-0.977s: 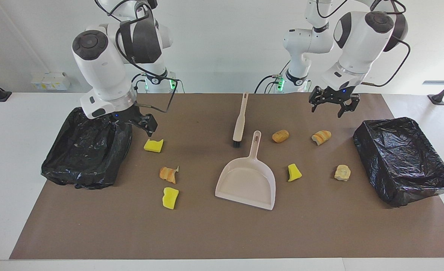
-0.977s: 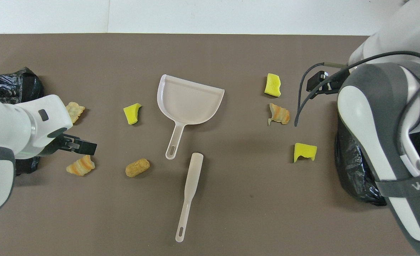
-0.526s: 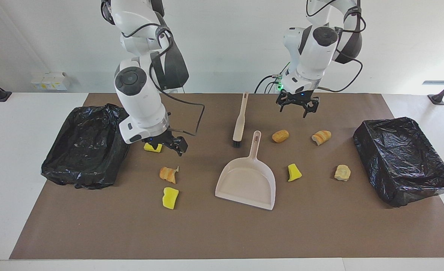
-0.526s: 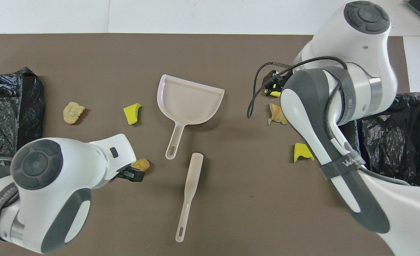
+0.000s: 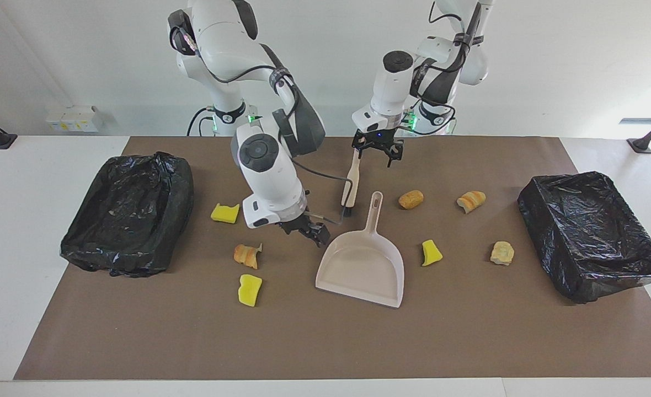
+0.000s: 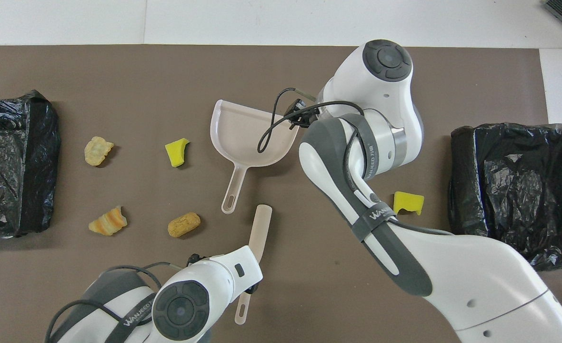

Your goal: Sweep and dump trash in bin

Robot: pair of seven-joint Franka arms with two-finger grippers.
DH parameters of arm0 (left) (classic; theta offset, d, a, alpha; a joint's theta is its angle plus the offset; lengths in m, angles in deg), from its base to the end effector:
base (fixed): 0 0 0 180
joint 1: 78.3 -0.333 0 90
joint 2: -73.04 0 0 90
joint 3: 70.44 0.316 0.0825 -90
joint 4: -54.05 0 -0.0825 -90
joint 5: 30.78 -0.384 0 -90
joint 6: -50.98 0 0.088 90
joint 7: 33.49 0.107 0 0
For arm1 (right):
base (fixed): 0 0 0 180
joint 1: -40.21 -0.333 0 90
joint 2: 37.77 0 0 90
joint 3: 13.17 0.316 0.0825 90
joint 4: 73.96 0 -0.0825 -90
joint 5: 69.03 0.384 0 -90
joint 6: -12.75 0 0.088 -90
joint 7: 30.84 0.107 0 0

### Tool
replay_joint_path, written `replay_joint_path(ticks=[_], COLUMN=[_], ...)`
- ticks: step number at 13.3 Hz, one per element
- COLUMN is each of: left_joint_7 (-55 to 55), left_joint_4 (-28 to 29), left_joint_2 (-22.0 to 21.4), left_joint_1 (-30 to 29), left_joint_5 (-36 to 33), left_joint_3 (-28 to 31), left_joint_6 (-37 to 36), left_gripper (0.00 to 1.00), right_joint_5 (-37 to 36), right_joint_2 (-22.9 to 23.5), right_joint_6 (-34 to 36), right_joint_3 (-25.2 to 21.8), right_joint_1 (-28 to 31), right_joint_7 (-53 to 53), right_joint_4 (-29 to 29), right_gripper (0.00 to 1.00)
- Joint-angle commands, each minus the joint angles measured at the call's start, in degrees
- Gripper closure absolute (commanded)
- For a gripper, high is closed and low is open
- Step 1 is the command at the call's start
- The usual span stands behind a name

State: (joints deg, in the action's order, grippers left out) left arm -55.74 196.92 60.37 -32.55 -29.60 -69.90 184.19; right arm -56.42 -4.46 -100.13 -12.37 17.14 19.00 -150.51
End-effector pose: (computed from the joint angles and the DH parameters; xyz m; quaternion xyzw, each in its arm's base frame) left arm 0.3176 -0.3205 0.3723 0.9809 -0.1923 0.0170 0.0218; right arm 0.6589 0.3046 0.3983 -0.9585 0.2634 0.0427 0.1006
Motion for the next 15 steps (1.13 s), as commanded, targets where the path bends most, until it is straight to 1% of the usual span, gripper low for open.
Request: replay_joint_path(ticks=[1, 2, 3, 4, 5, 7, 8, 10, 12, 14, 15], left_joint_7=[-4.82, -4.73, -4.73, -4.82, -4.99, -5.09, -5.08, -5.00, -5.00, -5.08, -5.08], left_joint_4=[2.58, 2.58, 2.67, 2.67, 2.58, 2.58, 2.58, 2.50, 2.41, 2.41, 2.23], left_joint_2=[1.15, 2.38, 2.48, 2.57, 2.57, 2.57, 2.65, 2.74, 2.83, 2.92, 3.09], left_joint_1=[5.13, 5.58, 5.76, 5.76, 5.93, 5.93, 5.85, 5.50, 5.41, 5.32, 5.32], left_joint_5=[0.23, 0.14, 0.14, 0.14, 0.14, 0.14, 0.14, 0.14, -0.03, -0.29, -0.38], left_joint_3=[1.03, 0.95, 0.95, 0.95, 0.95, 1.03, 1.03, 1.12, 1.12, 1.12, 1.21], left_joint_6=[4.42, 5.64, 6.00, 6.01, 5.83, 5.31, 5.22, 5.22, 5.30, 5.22, 5.30], left_gripper=[0.00, 0.00, 0.00, 0.00, 0.05, 0.45, 0.58, 0.58, 0.58, 0.58, 0.65], right_joint_5=[2.77, 2.78, 2.78, 2.60, 2.51, 2.51, 2.51, 2.25, 2.07, 2.07, 2.07], right_joint_2=[1.59, 1.59, 1.68, 1.68, 1.94, 1.59, 1.24, 1.32, 1.32, 1.76, 1.76], right_joint_6=[-2.61, -2.62, -2.62, -2.70, -2.79, -3.06, -3.06, -3.58, -7.26, -7.88, -8.50], right_joint_3=[1.22, 1.83, 2.36, 2.45, 2.45, 2.45, 2.45, 2.54, 2.45, 2.54, 2.54], right_joint_1=[-0.92, -1.79, -2.24, -3.90, -5.13, -6.28, -6.63, -8.04, -9.79, -10.15, -10.33], right_joint_7=[2.62, 2.88, 3.41, 3.41, 3.50, 3.41, 3.41, 2.63, 2.62, 2.45, 2.45], right_joint_4=[1.58, 1.75, 1.58, 1.31, 1.14, 0.26, 0.26, -0.62, -3.17, -3.35, -3.61], right_gripper=[0.00, 0.00, 0.00, 0.00, 0.00, 0.00, 0.00, 0.00, 0.00, 0.00, 0.00])
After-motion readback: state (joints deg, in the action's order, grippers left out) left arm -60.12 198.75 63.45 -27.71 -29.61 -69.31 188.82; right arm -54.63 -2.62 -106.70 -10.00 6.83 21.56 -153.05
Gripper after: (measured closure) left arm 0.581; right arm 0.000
